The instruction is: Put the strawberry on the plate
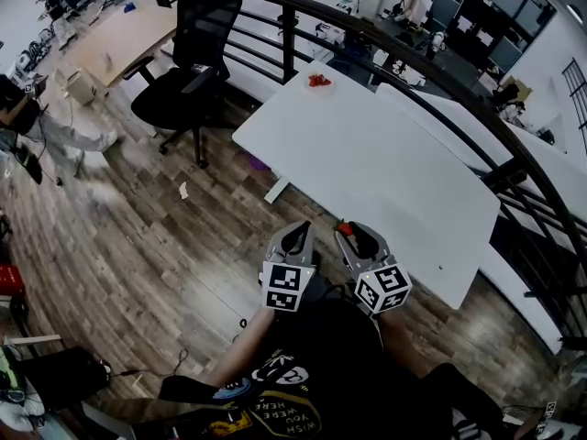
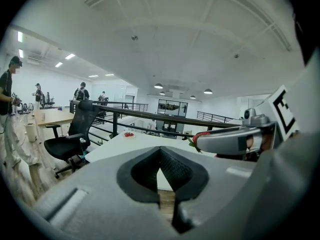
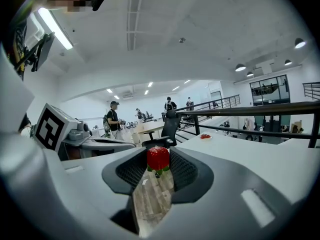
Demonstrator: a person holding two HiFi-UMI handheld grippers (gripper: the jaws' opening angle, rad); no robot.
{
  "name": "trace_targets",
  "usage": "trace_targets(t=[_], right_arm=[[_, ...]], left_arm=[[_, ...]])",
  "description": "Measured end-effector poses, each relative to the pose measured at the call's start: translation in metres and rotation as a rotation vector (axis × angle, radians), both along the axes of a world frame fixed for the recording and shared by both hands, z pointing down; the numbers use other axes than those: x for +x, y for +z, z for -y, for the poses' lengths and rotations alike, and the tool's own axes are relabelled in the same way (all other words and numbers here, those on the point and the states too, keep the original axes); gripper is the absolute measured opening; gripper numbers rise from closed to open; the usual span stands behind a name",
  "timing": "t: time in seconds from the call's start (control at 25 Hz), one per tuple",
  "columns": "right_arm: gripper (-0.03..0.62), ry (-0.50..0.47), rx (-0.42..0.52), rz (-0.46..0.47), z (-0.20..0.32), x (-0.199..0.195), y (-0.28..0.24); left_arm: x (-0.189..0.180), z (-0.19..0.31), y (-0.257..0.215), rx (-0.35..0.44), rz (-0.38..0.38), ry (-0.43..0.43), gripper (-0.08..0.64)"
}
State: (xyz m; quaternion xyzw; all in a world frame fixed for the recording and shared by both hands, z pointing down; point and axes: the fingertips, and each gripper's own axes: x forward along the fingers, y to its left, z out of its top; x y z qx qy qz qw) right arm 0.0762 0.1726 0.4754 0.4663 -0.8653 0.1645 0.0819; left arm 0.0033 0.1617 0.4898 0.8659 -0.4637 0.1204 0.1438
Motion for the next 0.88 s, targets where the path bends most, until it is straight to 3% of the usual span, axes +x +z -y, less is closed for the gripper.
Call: trace_targets(t=[0.52,0.88], right_arm=[[0.141,-0.072,0.049,0.045,0.113,0.006,-0.012],[0.141,-0.079,0.02,0.078,0.151,0.023,-0.003]], left_arm=[[0.014,0.113,-0.019,0.044,0.057,-0.025,0.005],[0.041,0.149,-0.012,0.039,0.099,-0.007,0.005]])
